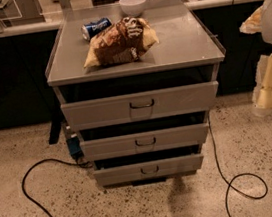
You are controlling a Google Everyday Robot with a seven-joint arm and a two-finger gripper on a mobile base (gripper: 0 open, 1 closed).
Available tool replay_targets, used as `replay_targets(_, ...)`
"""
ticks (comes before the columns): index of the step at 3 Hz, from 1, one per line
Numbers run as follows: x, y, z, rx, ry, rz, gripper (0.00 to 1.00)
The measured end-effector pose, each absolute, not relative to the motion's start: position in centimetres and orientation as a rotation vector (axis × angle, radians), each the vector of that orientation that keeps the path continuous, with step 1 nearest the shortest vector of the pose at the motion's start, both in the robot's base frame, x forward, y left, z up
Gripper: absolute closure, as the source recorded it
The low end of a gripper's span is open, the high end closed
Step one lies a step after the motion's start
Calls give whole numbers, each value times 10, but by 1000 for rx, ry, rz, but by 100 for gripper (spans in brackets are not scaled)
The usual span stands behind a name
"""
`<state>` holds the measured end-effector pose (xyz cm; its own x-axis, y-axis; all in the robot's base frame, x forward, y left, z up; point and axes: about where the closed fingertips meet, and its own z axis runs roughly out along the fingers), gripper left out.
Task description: Open bottom drawer
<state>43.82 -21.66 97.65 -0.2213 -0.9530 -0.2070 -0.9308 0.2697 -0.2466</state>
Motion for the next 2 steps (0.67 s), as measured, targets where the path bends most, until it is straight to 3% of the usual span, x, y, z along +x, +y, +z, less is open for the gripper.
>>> replay_targets(2,439,-208,954,-1748,2189,-85,0)
